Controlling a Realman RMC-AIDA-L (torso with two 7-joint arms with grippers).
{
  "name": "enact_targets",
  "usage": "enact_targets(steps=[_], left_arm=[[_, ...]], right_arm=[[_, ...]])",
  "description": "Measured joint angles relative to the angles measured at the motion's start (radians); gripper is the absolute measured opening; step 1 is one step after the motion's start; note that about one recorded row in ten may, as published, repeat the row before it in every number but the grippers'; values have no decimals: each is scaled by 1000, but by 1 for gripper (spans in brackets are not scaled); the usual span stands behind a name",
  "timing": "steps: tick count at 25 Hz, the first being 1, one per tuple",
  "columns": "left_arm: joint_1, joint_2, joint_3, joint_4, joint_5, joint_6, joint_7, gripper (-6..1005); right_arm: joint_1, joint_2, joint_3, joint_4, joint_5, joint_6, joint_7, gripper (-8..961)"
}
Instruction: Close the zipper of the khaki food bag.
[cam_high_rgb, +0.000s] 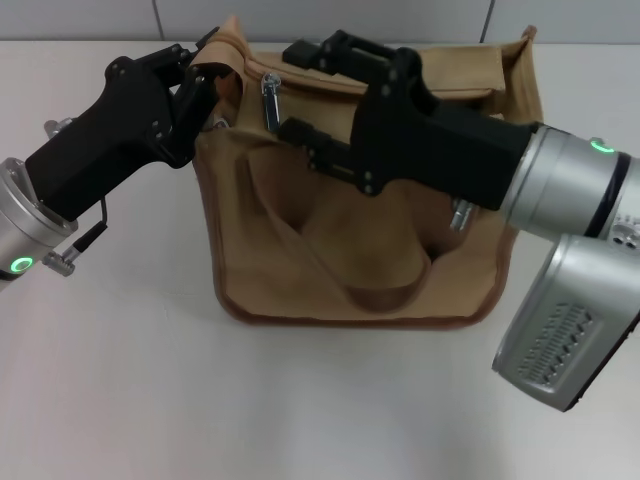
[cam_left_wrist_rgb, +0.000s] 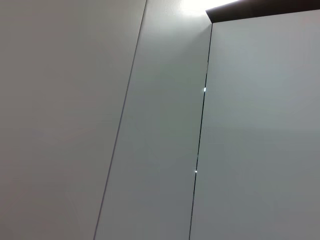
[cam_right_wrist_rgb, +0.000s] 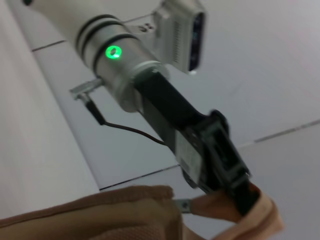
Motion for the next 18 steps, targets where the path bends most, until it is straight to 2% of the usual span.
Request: enact_targets(steps=[18], left_arm=[[-10, 0, -7, -7, 0, 10, -37, 26]], right_arm=[[-13, 4, 1, -20, -54, 4, -76, 655]])
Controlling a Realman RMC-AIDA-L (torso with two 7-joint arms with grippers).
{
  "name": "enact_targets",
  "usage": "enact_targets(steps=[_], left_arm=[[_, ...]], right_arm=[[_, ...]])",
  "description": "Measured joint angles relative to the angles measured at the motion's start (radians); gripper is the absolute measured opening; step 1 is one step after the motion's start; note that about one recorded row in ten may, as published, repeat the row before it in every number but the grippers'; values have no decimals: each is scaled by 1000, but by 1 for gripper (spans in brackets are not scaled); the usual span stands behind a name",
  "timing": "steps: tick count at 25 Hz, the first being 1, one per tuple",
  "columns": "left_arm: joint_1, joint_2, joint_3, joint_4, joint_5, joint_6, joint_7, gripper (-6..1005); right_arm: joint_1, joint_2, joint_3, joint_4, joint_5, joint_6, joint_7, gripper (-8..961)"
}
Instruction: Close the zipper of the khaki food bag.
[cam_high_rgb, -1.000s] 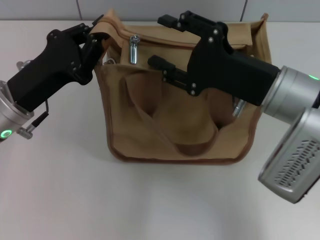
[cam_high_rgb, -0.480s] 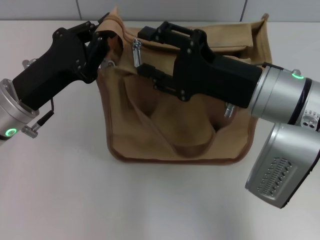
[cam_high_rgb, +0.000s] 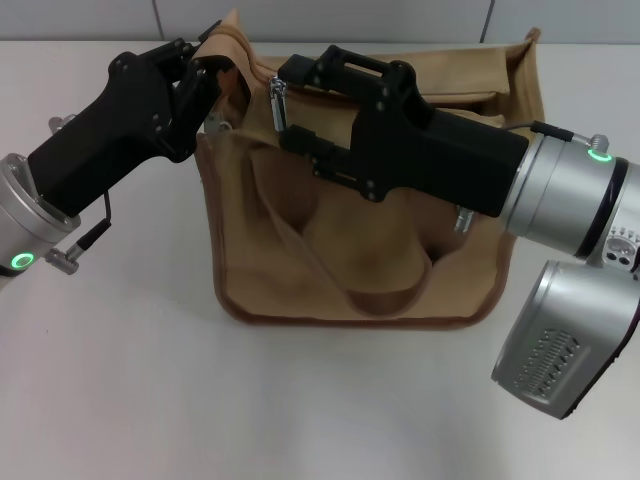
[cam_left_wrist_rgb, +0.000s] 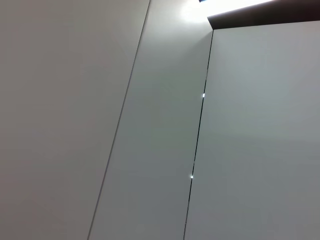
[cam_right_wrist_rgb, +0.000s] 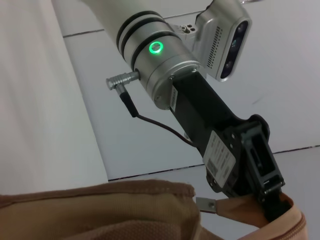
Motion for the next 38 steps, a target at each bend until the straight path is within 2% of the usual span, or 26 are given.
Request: enact_targets(steps=[5, 8, 10, 11, 12, 15, 16, 17, 20, 23, 25, 26, 27, 30, 32, 36, 38], left_arm=[[1, 0, 0, -6, -2, 1, -1, 27], [2, 0, 0, -8, -8, 1, 0, 27], [3, 0, 0, -8, -11, 0, 0, 27], [3, 0, 0, -8, -16, -3, 0, 27], [3, 0, 0, -7, -16, -4, 0, 27], [2, 0, 0, -4, -16, -4, -1, 27], [2, 0, 0, -3, -16, -4, -1, 27], [2, 0, 0, -3, -16, -4, -1, 27], [-2, 0, 0, -5, -17, -5, -2, 27], [-4, 0, 0, -6, -17, -5, -2, 27], [-7, 0, 0, -6, -17, -6, -2, 27], [-10, 0, 3, -7, -17, -6, -2, 27], [-11, 0, 4, -7, -17, -6, -2, 27], [-14, 0, 7, -7, -15, -4, -2, 27], [-15, 0, 8, -7, -14, 2, -2, 27], [-15, 0, 8, -1, -12, 10, -1, 27], [-15, 0, 8, -1, -11, 11, 0, 27]], right_arm=[[-3, 0, 6, 4, 13, -1, 0, 654], [-5, -5, 14, 11, 56, -29, 96, 654], [-5, -7, 38, 13, 66, -75, 210, 654], [-6, -8, 81, 16, 66, -127, 341, 654], [-6, -8, 81, 16, 66, -127, 341, 654], [-11, -9, 138, 18, 63, -188, 518, 655], [-15, -10, 181, 10, 61, -231, 667, 655], [-15, -10, 181, 10, 61, -231, 667, 655], [-4, -16, 270, -15, 26, -312, 995, 655], [64, -38, 402, -23, -83, -468, 1440, 655], [150, -55, 491, 6, -166, -589, 1744, 654], [239, -69, 572, 67, -233, -704, 1962, 654], [239, -69, 572, 67, -233, -704, 1962, 654], [363, -81, 685, 215, -304, -844, 2165, 654], [438, -96, 745, 335, -336, -914, 2251, 655], [552, -148, 789, 599, -346, -965, 2331, 654], [563, -151, 791, 629, -346, -965, 2341, 654]])
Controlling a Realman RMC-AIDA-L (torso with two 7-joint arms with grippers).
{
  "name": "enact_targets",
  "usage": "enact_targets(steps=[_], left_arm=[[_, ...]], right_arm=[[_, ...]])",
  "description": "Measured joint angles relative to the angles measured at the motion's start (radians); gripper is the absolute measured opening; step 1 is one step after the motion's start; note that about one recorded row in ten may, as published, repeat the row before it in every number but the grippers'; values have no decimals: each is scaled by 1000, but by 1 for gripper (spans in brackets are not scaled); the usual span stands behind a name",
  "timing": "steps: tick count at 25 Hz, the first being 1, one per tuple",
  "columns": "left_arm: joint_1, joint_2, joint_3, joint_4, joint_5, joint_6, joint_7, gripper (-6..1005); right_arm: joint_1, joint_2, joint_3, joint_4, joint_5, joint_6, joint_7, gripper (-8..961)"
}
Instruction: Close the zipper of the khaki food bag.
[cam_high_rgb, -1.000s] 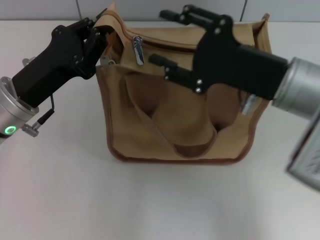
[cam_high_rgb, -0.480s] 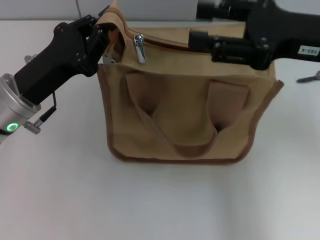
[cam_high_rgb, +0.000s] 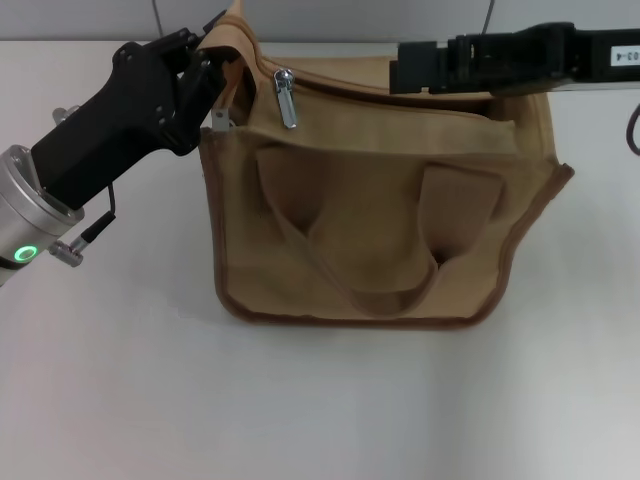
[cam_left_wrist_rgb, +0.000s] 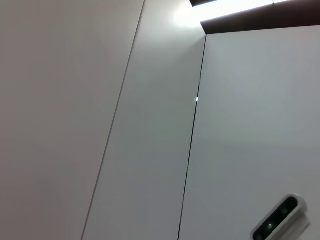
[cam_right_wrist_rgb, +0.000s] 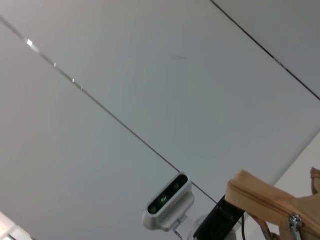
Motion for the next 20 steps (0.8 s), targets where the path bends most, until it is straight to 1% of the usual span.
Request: enact_targets(steps=[3, 7, 8, 14, 20], left_arm=[[-2, 0, 2, 0, 2, 1, 5, 27], [-7, 0, 4, 2, 4, 9, 6, 27], [-8, 0, 4, 2, 4, 12, 6, 27], [-18, 0, 4, 4, 1, 21, -1, 27], [-20, 3, 4, 5, 0, 22, -4, 27]], right_arm=[[23, -1, 3, 43, -1, 1, 38, 654], [46, 11, -1, 68, -3, 9, 84, 654], [62, 15, -2, 96, -3, 15, 97, 654], [78, 22, -2, 147, -4, 61, 104, 655], [71, 50, -15, 146, -26, 95, 100, 655]])
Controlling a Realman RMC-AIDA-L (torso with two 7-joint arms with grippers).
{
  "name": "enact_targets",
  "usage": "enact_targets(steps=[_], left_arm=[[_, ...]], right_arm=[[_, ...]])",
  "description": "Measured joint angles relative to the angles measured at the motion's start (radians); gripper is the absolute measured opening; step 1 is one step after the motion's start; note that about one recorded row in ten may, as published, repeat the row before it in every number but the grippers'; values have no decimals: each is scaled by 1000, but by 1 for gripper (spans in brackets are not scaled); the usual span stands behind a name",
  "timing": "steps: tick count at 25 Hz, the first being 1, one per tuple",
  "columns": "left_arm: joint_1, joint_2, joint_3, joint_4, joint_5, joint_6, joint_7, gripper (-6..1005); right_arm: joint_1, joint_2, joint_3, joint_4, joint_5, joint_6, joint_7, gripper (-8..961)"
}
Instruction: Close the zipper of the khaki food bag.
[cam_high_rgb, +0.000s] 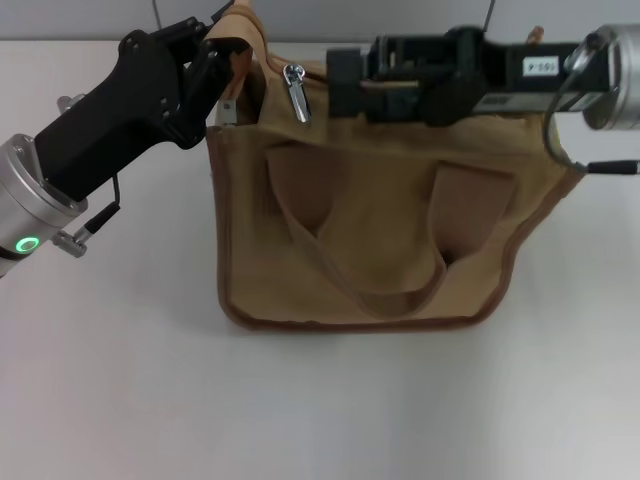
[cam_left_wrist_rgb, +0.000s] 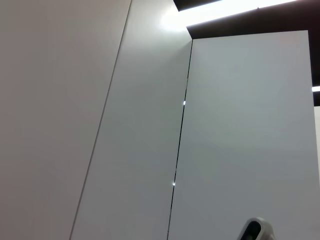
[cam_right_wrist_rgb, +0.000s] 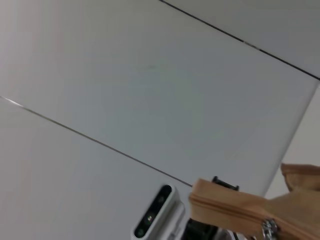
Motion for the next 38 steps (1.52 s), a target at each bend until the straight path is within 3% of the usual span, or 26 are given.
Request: enact_targets(steps=[6, 20, 38], left_arm=[[-1, 1, 0, 1, 0, 1, -19, 27], [-1, -1, 0, -7, 4, 3, -29, 27], [1, -1, 0, -7, 4, 10, -38, 27]], right_arm=[[2, 17, -1, -16, -53, 10, -29, 655], [9, 10, 1, -33, -55, 51, -35, 655], [67, 34, -42, -39, -84, 100, -43, 654]])
